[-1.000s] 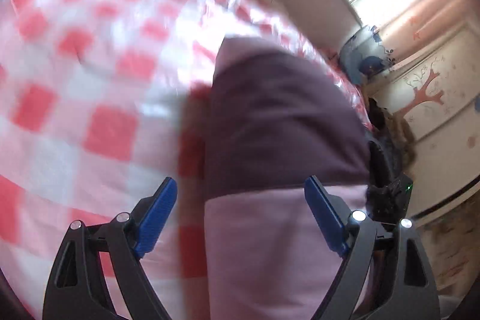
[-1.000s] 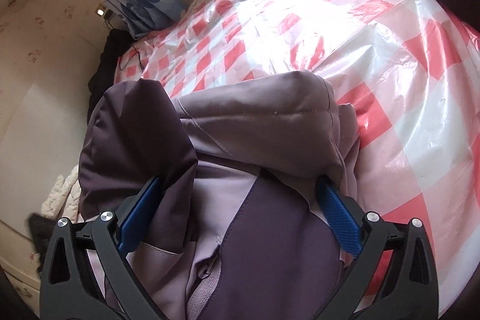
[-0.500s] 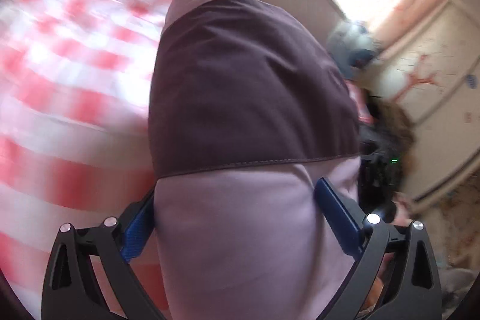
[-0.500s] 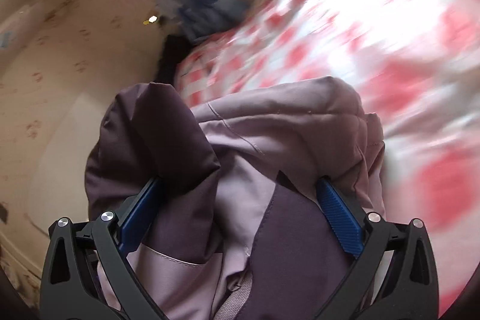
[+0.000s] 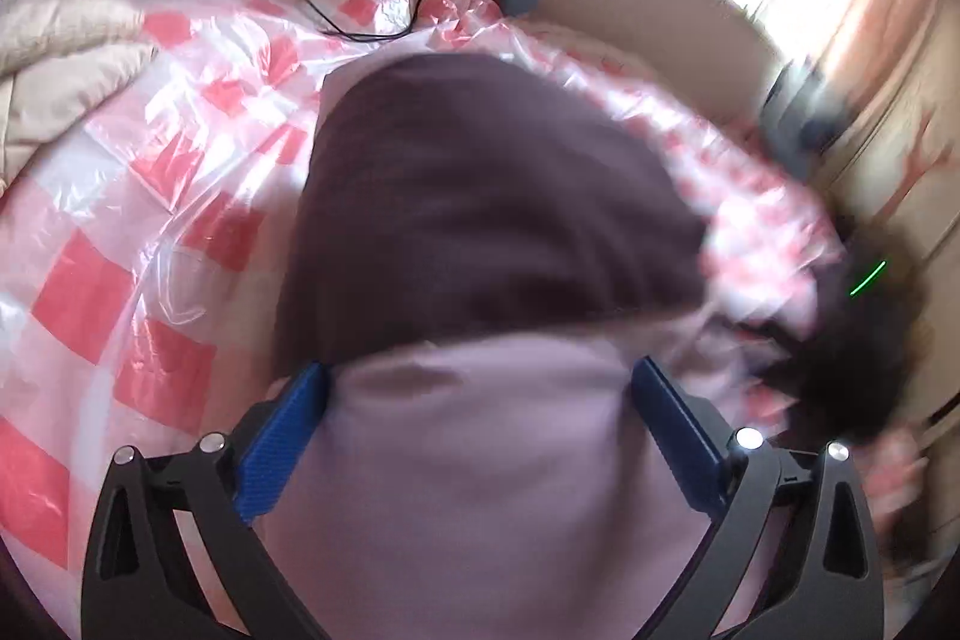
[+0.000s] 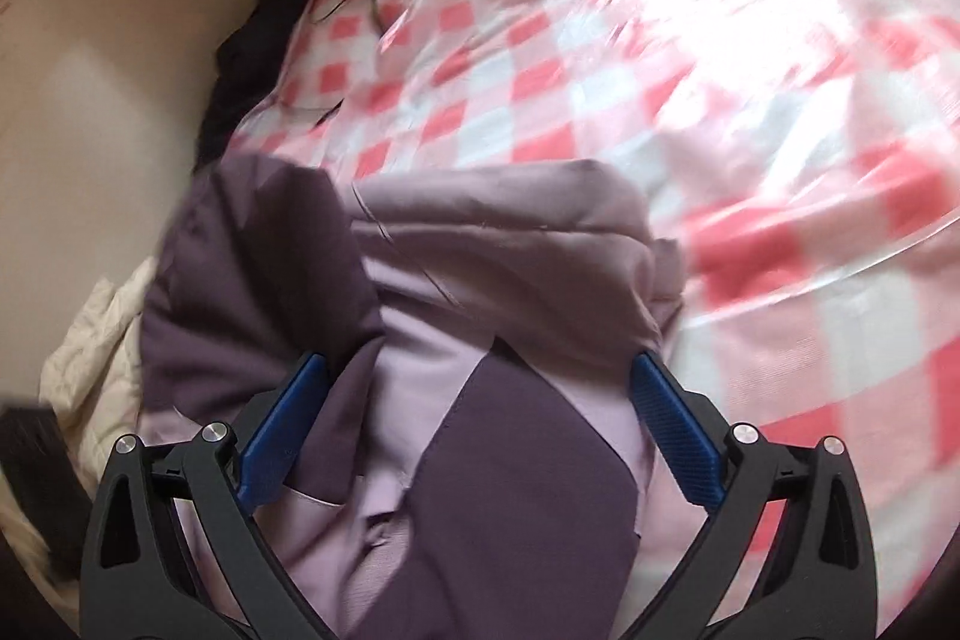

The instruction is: Fold large clothes

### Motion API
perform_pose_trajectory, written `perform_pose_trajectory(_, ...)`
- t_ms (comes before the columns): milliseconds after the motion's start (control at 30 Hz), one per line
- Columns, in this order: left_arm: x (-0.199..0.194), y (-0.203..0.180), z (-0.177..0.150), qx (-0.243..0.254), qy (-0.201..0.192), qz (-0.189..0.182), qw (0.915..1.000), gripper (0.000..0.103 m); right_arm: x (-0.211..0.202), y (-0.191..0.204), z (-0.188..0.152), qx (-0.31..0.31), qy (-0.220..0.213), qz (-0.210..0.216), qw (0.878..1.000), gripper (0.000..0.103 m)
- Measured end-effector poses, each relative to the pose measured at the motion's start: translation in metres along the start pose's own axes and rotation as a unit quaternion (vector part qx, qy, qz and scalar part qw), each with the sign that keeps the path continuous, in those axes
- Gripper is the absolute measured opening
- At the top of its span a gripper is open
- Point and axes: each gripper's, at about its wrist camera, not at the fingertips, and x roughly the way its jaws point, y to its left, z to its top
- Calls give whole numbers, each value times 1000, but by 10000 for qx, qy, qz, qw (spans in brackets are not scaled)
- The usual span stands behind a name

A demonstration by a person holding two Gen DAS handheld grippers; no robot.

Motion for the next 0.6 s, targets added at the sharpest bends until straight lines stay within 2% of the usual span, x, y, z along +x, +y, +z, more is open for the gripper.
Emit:
perform_pose_trajectory(33, 1, -1, -6, -67, -52, -76, 9999, 96, -17, 8, 5, -38, -280, -17, 9996, 96)
perform_pose_trajectory(100, -1, -5, -9, -67, -107, -71, 9999, 96, -43, 31, 10, -204, -793, 217, 9964, 96)
perform_pose_trajectory(167, -6, -5, -13, -16, -132, 6, 9999, 96, -53, 55, 12, -394, -1088, 544, 9918, 96)
perform_pose_trajectory(200, -6, -10, -14, 51, -181, 108, 9998, 96, -49, 72, 12, -575, -1061, 562, 9911, 96)
perform_pose_trajectory(267, -11, -8, -17, 147, -273, 243, 9992, 96, -25, 94, 9, -1001, -866, 282, 9908, 96)
perform_pose_trajectory(300, -9, -8, -16, 166, -290, 280, 9990, 96, -1, 94, 6, -1095, -691, -66, 9916, 96)
perform_pose_trajectory(333, -9, -8, -16, 170, -294, 305, 9990, 96, 20, 83, 4, -1029, -562, -171, 9930, 97)
perform_pose_trajectory(367, -7, -7, -14, 155, -280, 252, 9992, 96, 43, 60, 3, -699, -426, -17, 9966, 97)
perform_pose_trajectory(400, -7, -11, -12, 243, -225, 117, 9994, 96, 60, 29, 5, -166, -386, 355, 9985, 97)
perform_pose_trajectory(433, -5, -16, -11, 396, -221, 134, 9989, 96, 66, 12, 7, 110, -392, 514, 9978, 96)
perform_pose_trajectory(533, 4, -27, -15, 646, -200, 548, 9962, 96, 76, 9, 13, 97, -166, 527, 9984, 96)
perform_pose_trajectory(600, 4, -24, -15, 566, -189, 575, 9966, 97, 73, 9, 22, 105, 232, 628, 9977, 96)
